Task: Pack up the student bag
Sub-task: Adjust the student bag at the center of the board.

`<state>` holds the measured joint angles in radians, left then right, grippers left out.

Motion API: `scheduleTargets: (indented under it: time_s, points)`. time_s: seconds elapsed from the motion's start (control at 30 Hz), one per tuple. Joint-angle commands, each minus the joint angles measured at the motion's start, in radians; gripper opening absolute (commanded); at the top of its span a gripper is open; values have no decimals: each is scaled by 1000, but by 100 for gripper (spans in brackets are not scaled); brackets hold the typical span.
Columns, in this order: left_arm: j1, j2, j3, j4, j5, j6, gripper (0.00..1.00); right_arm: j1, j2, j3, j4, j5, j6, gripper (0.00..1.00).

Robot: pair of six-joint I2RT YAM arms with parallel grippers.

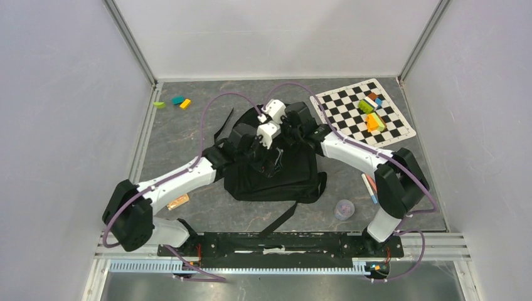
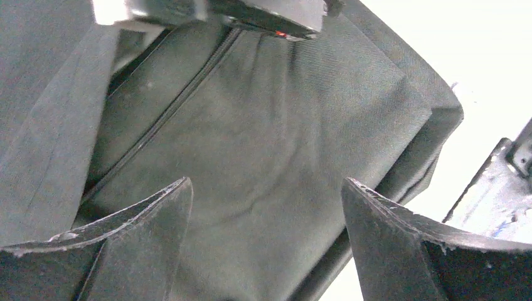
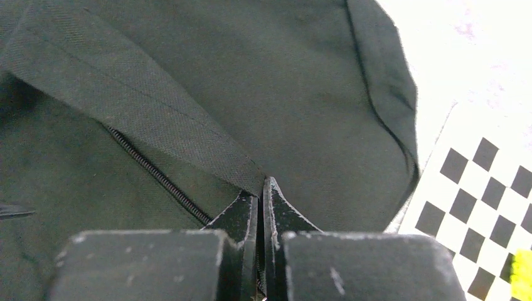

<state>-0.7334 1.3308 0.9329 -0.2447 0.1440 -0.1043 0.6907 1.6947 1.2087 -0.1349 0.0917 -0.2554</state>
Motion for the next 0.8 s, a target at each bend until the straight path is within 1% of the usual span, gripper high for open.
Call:
scheduleTargets:
  time_s: [0.0,0.13,0.2,0.33,0.4,0.6,0.7,0.77]
  points:
    - [-6,62,-47,232,69,211,93,-48,-16,61,-36,-215,54,0]
    - [-6,146,-1,222,107,336,94,-83,-11,84,-93,-345,45,0]
    - [-6,177,25,195,100,382,94,-94,-7,93,-116,-376,34,0]
    - [-6,205,30,185,85,467,96,-121,-3,93,-143,-420,15,0]
    - [-3,211,30,176,67,490,99,-131,-3,94,-154,-434,10,0]
    - [25,224,47,139,31,529,100,-153,-6,90,-176,-478,-14,0]
    - [64,259,85,86,58,528,100,-157,-12,87,-181,-484,-21,0]
    - [72,291,115,38,74,538,100,-158,-15,84,-181,-484,-22,0]
